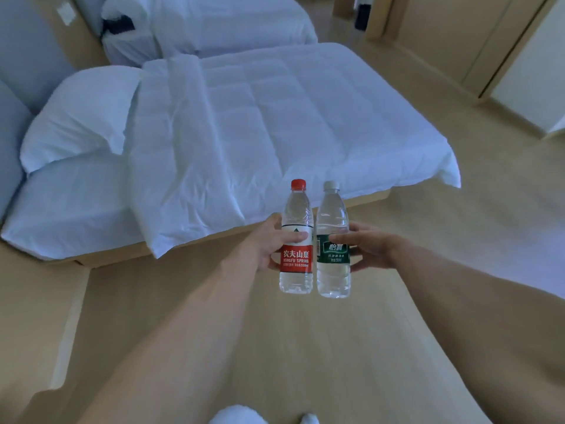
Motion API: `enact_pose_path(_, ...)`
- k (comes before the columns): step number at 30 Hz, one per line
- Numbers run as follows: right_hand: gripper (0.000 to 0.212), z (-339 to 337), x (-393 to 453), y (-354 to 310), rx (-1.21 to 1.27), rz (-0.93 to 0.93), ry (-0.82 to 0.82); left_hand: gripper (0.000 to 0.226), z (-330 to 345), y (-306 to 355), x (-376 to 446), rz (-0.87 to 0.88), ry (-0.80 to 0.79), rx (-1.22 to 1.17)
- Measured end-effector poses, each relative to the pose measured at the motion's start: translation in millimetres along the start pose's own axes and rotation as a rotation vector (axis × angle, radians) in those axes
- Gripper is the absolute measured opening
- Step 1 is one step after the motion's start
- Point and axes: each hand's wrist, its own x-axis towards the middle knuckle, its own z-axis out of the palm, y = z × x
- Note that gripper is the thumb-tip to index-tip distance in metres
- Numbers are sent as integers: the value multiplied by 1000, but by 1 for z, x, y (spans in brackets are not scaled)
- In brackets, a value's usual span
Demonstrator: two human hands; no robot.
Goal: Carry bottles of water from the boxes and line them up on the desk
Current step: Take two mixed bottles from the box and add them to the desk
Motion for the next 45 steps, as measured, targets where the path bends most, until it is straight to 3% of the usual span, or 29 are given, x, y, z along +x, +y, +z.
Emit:
enact_pose_path(10, 37, -133, -32, 18, 273, -2, 306, 63, 117, 68, 111, 0, -247, 175)
enact_pose_path(17, 46, -211, -38, 9, 401, 7, 491, 38, 183, 131, 192, -7, -458, 283)
enact_pose_path(24, 45, -280, -52, 9, 604, -15, 683, 40, 275, 192, 253, 26, -634, 480)
enact_pose_path(29, 44, -337, -63, 23, 680, -25, 779, 55, 355, 210, 288, 14, -747, 561)
enact_pose_path(37, 40, -481, -71, 51, 706, -54, 807, 61, 494, 235, 355, 6, -754, 578)
enact_pose_path(45, 43, -636, -83, 36, 672, -67, 782, 47, 611, 291, 421, 87, -638, 510)
